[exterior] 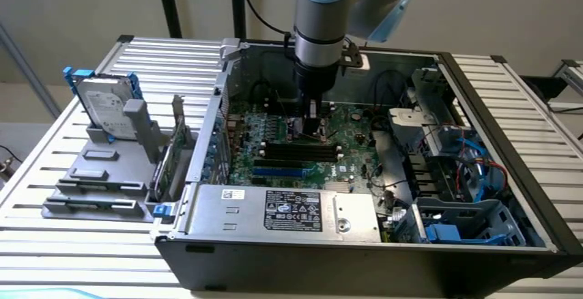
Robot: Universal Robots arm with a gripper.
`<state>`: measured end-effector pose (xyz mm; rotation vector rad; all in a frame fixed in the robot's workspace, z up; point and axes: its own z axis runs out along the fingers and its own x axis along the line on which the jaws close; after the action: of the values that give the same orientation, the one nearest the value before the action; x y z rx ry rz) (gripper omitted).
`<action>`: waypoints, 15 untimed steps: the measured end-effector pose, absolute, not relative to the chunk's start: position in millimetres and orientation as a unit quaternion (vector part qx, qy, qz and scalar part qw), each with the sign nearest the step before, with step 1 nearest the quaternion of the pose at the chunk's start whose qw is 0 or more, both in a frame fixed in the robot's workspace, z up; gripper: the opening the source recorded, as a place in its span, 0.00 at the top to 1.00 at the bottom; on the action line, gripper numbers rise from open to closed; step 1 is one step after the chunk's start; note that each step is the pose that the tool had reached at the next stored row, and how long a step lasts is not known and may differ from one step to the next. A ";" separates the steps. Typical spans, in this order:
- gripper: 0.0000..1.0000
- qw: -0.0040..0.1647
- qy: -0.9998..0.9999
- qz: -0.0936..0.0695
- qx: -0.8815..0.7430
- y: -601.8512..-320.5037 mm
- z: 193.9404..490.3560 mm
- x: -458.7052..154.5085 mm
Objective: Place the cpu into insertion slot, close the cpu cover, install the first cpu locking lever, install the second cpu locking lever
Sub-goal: 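Place the cpu into insertion slot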
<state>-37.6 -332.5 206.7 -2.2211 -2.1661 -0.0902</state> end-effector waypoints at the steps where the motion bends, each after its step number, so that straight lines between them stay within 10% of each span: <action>1: 0.46 0.019 -0.698 -0.029 -0.715 -332.5 206.2 -37.5; 15: 0.46 0.012 -0.698 -0.019 -0.716 -330.7 203.7 -37.2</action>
<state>-37.2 -330.7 203.7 -2.2317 -2.1768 -0.0607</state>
